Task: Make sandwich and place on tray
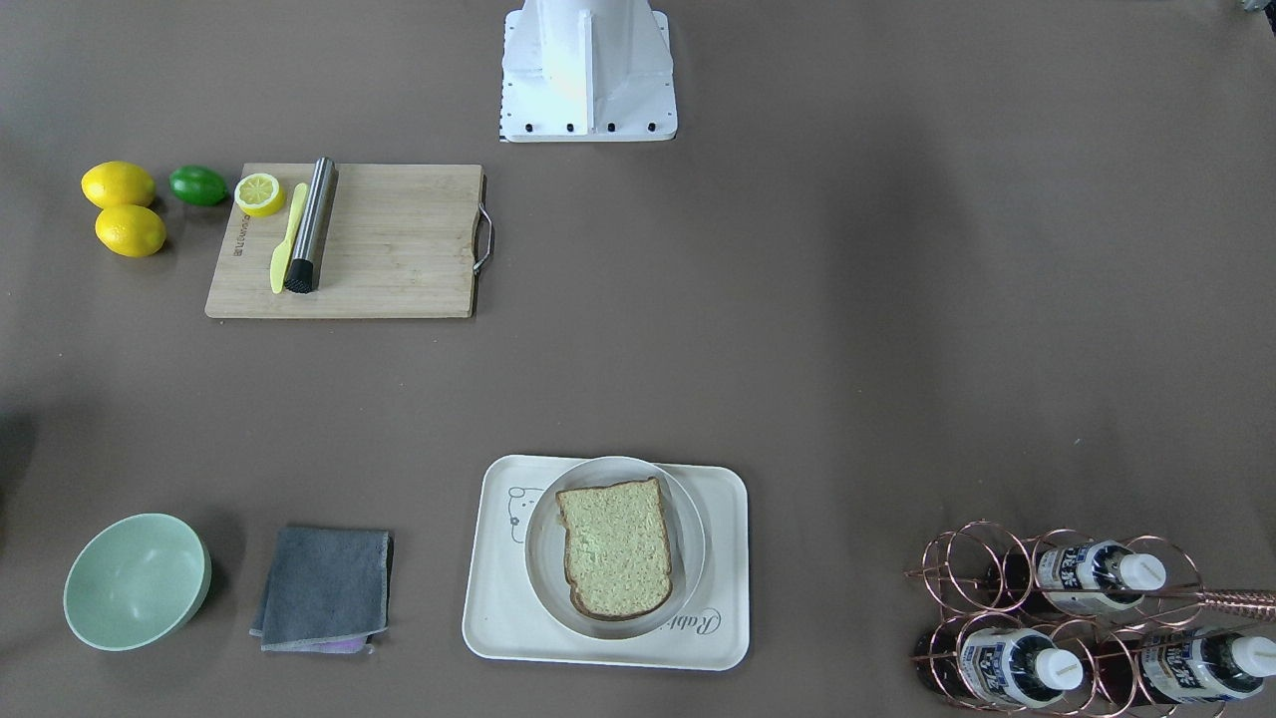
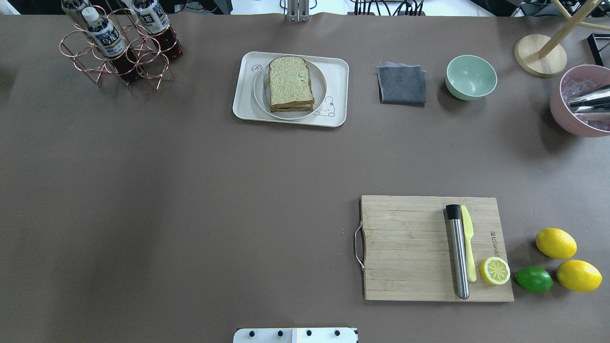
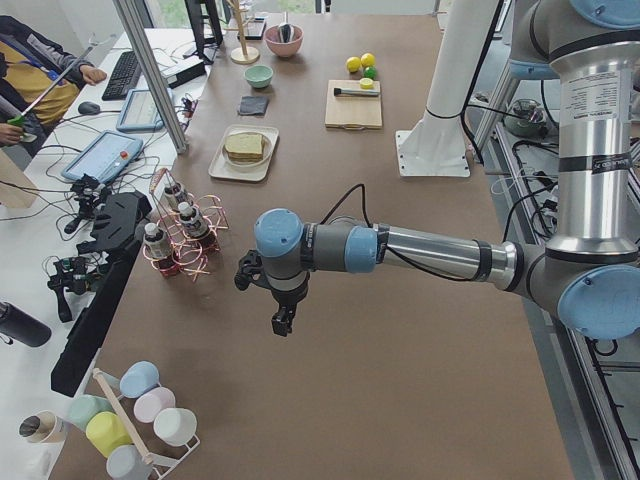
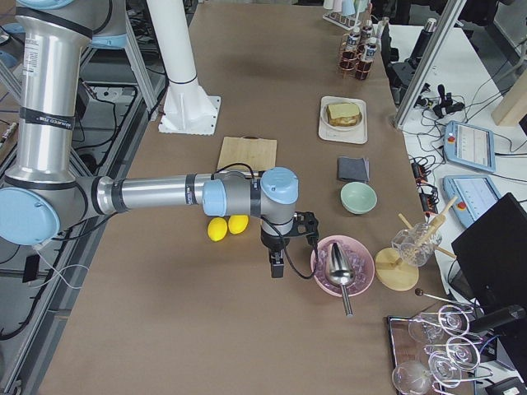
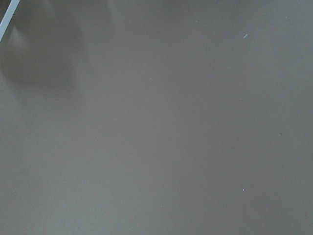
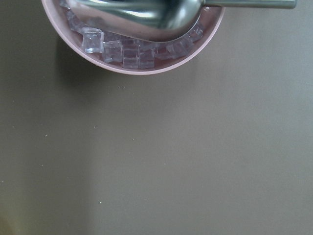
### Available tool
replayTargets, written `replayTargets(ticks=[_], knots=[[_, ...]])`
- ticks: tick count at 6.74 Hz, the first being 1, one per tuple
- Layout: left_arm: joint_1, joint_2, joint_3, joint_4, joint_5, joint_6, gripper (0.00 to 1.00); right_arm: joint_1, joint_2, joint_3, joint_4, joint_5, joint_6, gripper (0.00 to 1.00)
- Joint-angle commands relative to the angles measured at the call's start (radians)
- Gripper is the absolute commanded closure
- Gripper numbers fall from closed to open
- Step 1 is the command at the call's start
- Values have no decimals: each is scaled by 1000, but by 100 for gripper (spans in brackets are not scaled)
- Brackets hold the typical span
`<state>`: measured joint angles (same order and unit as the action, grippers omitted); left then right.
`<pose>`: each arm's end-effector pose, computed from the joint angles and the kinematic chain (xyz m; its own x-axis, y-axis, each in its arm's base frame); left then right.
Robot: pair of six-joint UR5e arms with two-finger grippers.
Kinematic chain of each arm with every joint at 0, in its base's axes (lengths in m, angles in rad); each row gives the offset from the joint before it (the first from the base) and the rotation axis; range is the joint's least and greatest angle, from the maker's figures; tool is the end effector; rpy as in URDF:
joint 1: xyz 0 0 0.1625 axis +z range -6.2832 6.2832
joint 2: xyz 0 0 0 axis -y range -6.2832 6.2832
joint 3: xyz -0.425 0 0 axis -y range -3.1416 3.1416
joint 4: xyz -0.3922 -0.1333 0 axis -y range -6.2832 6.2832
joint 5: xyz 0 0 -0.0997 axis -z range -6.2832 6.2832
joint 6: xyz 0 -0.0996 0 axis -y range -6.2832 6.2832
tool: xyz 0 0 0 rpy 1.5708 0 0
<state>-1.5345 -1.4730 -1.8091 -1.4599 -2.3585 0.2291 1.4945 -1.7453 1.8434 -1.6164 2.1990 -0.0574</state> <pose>-0.0464 -0.4506 0.5978 0.6776 0.2722 -0.6832 -0.1953 0.9622 0.1897 0.0425 -0.4248 0.6179 0.7987 -0.1494 0.5829 0.1221 0.9888 0.0861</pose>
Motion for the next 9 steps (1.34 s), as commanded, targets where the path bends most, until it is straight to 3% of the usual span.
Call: replayTargets(ticks=[1, 3, 6, 9], knots=[[-7, 11, -36, 1, 1, -1, 3, 0, 0, -1, -11, 5, -18, 0], [-18, 48, -105, 1, -5, -25, 3, 0, 1, -1, -11, 7, -9, 0], [-15, 39, -84, -2, 5, -67, 3, 0, 3, 26, -11, 57, -1, 0], [-19, 49, -58, 0, 5, -68, 3, -48, 64, 42, -42, 50, 17, 0]])
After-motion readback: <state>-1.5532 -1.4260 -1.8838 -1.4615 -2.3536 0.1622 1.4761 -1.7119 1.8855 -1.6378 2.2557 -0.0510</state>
